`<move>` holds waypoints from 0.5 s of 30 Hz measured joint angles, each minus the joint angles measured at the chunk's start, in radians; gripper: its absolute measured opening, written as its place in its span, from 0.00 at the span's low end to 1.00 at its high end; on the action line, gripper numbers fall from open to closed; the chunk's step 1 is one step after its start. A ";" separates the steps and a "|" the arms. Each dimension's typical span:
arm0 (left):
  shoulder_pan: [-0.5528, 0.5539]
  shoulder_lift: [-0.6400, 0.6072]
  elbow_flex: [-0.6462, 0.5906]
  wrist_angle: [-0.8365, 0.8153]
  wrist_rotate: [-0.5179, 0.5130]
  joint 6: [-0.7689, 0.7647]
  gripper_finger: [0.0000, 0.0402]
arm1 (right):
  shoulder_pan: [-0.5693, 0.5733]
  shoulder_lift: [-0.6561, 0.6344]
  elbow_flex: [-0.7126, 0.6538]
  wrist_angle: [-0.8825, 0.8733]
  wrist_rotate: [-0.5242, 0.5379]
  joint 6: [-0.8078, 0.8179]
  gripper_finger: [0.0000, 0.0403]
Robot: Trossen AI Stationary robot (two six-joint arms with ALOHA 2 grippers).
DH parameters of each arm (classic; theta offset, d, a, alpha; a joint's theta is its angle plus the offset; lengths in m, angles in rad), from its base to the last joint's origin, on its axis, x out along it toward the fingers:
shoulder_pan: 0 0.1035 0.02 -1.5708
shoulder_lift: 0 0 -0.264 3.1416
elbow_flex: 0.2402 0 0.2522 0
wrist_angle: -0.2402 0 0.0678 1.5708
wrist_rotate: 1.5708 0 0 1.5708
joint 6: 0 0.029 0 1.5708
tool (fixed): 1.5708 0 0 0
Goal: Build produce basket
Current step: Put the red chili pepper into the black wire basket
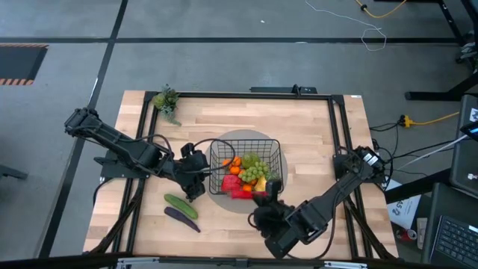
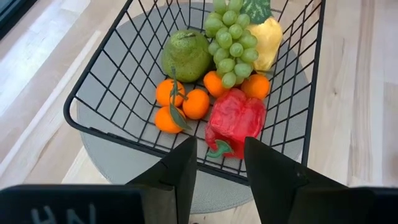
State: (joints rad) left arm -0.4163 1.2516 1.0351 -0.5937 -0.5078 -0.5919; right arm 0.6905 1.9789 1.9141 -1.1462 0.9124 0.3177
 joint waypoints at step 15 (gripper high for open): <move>-0.006 -0.001 0.000 -0.005 0.000 -0.001 0.32 | -0.122 0.000 -0.006 -0.064 0.339 -0.031 0.00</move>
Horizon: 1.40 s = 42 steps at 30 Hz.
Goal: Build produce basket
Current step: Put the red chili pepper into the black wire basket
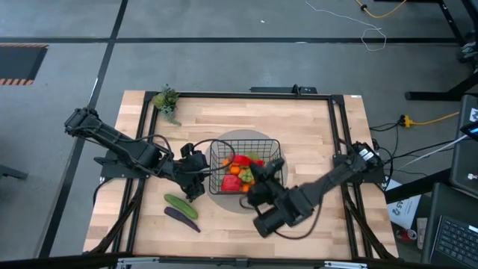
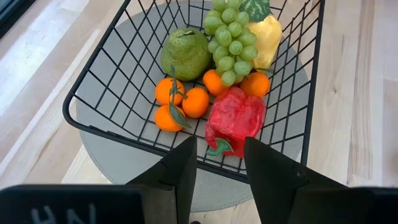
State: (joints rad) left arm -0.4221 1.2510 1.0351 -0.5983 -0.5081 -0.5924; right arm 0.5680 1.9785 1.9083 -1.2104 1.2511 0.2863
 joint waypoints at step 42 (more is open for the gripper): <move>0.000 0.000 0.000 -0.016 0.001 -0.006 0.32 | -0.293 -0.001 -0.002 0.182 -0.667 0.150 0.20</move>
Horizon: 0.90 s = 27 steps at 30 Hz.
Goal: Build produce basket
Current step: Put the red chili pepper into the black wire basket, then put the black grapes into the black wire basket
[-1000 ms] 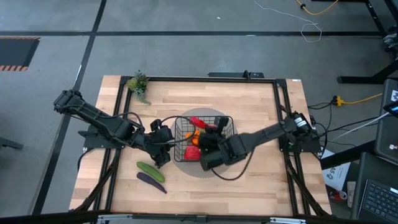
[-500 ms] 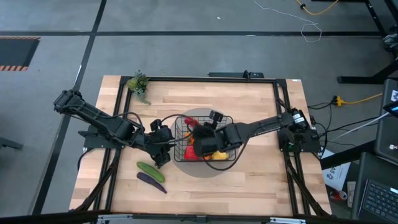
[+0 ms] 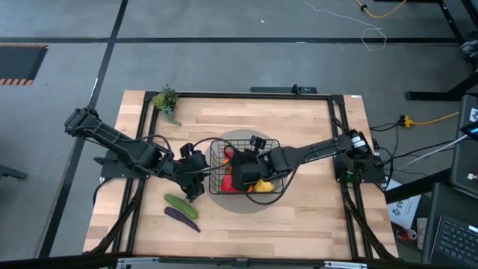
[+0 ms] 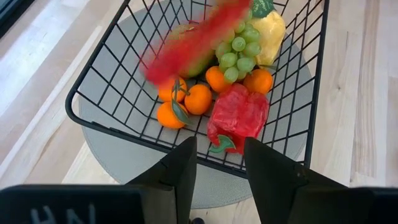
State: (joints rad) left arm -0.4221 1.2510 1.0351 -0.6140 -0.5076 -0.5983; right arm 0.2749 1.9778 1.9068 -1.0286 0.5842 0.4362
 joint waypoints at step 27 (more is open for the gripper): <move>-0.023 -0.021 0.000 -0.383 0.043 -0.399 0.32 | 0.117 -0.001 0.000 -0.540 -0.110 0.424 0.43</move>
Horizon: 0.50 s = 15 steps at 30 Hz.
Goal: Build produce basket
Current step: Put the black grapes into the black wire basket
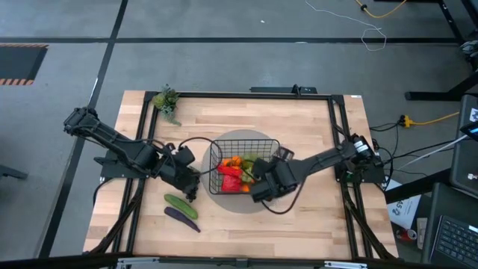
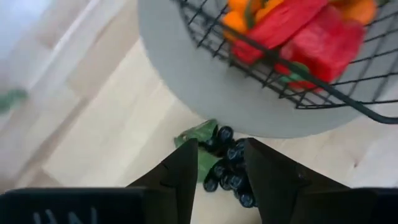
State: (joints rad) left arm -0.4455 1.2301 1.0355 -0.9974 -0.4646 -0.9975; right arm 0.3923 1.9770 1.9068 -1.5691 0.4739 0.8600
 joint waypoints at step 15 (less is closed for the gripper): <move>-0.032 0.068 0.000 -0.034 0.072 -0.161 0.32 | 0.225 -0.005 0.002 -0.002 0.090 0.297 0.43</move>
State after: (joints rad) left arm -0.4770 1.2983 1.0359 -1.0317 -0.3922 -1.1580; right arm 0.6172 1.9720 1.9083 -1.5707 0.5643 1.1566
